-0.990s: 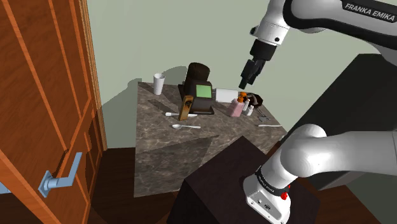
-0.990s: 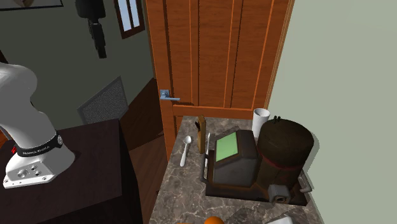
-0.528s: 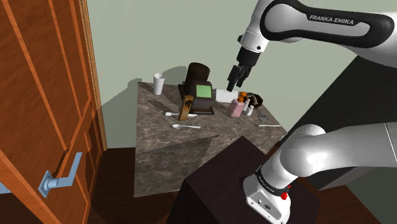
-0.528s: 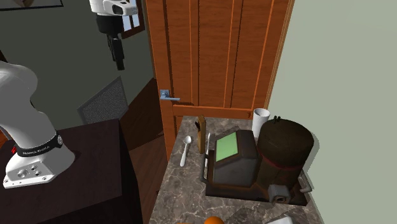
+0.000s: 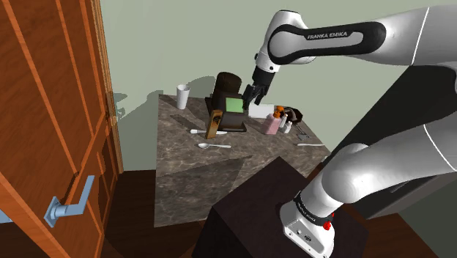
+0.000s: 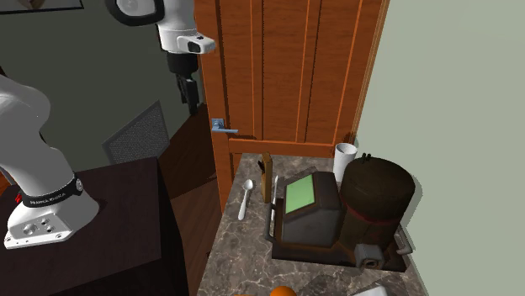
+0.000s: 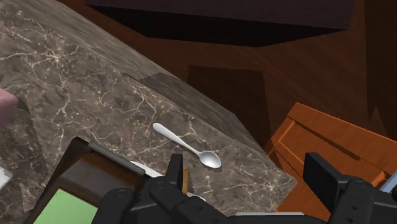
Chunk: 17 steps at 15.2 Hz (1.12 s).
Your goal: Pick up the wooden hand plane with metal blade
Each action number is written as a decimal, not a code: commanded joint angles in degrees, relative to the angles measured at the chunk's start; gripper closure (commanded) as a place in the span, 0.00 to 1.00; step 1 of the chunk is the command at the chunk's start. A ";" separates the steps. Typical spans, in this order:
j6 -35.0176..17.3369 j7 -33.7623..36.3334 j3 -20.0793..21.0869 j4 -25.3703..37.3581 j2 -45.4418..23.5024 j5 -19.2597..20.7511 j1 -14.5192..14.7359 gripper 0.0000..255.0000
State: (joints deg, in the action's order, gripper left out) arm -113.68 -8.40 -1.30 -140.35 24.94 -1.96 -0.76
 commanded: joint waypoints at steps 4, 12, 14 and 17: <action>-9.55 -0.09 -0.46 2.00 -10.65 0.38 -0.54 0.00; -20.05 -0.31 -1.38 10.41 -28.27 0.56 -1.37 0.00; -21.95 -0.38 -1.58 13.25 -32.69 0.50 -1.59 0.00; -24.24 -0.48 -1.86 18.05 -39.28 0.33 -1.97 0.00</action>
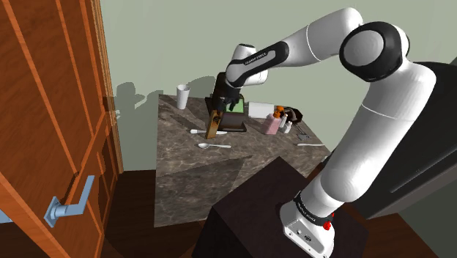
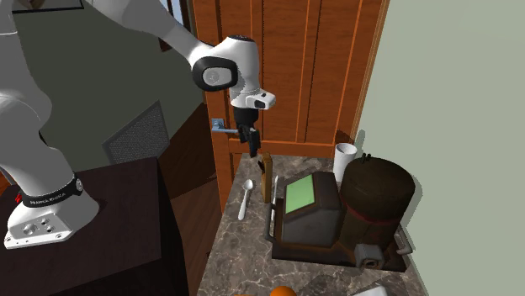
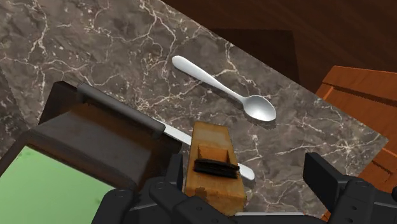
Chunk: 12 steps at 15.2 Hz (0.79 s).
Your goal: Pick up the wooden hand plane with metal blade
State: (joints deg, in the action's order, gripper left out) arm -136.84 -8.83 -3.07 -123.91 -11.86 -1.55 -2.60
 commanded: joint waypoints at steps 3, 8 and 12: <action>-2.69 -0.14 -0.30 7.06 -9.06 -0.28 -0.57 0.00; -5.25 -0.28 -0.19 7.31 -11.83 -0.51 -0.70 0.00; -7.38 -0.41 -0.06 7.27 -13.92 -0.71 -0.79 0.00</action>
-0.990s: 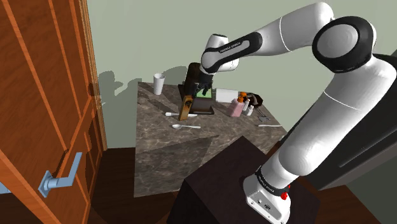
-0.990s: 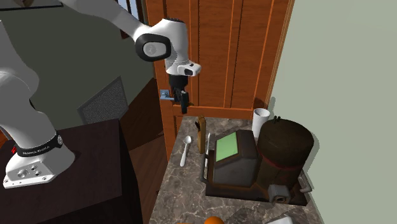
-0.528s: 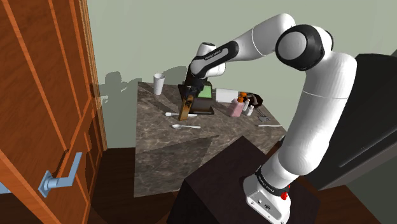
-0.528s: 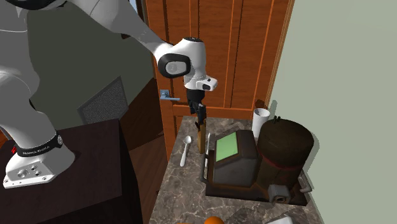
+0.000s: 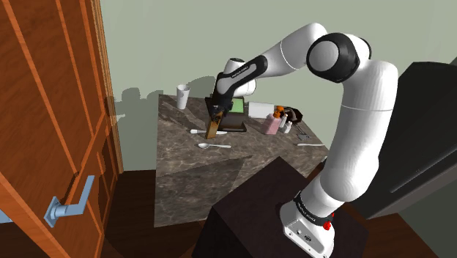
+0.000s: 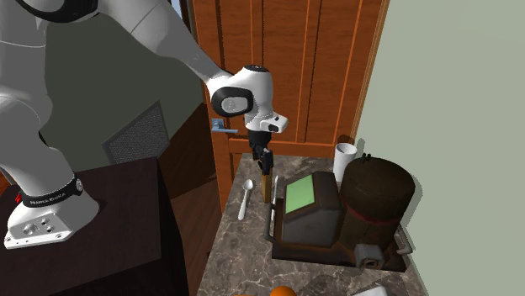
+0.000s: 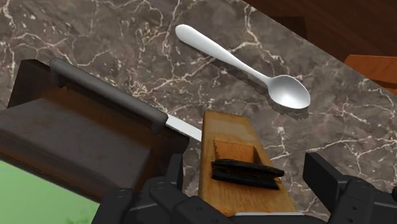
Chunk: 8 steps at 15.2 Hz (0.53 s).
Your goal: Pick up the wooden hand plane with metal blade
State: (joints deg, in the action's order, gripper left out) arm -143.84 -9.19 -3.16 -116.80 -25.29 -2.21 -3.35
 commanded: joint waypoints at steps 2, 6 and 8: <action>-0.40 -0.08 0.02 0.23 -0.59 -0.06 -0.07 1.00; -0.37 -0.10 0.02 0.34 -0.68 -0.06 -0.08 1.00; -0.39 -0.08 0.02 0.27 -0.61 -0.06 -0.07 1.00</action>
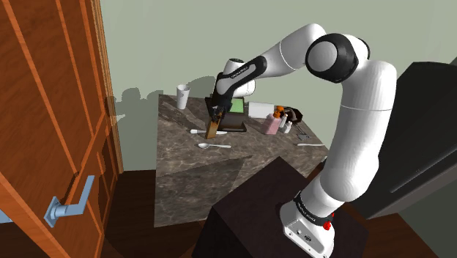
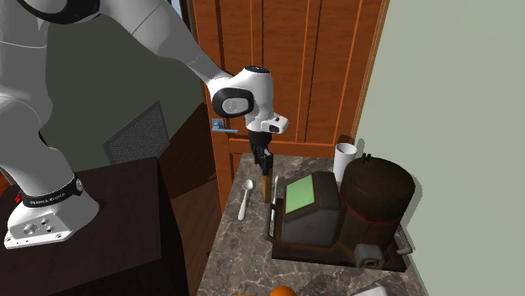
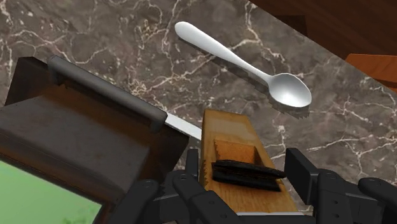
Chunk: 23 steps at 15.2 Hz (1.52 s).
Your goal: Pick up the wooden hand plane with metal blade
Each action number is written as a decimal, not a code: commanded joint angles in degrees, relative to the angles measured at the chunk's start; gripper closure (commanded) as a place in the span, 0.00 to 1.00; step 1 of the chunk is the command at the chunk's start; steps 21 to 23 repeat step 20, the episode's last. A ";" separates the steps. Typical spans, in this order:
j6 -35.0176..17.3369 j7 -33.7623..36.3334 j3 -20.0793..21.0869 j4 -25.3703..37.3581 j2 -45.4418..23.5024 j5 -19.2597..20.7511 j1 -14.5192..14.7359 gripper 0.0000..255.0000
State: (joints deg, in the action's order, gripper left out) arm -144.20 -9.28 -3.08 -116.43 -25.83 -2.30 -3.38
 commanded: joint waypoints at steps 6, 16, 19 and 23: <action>1.77 0.15 -0.16 -0.21 1.82 0.20 0.07 1.00; 8.01 0.49 -0.44 0.69 7.18 0.72 0.27 1.00; 9.40 0.56 -0.49 1.03 8.23 0.83 0.31 1.00; 9.40 0.56 -0.49 1.04 8.22 0.83 0.31 1.00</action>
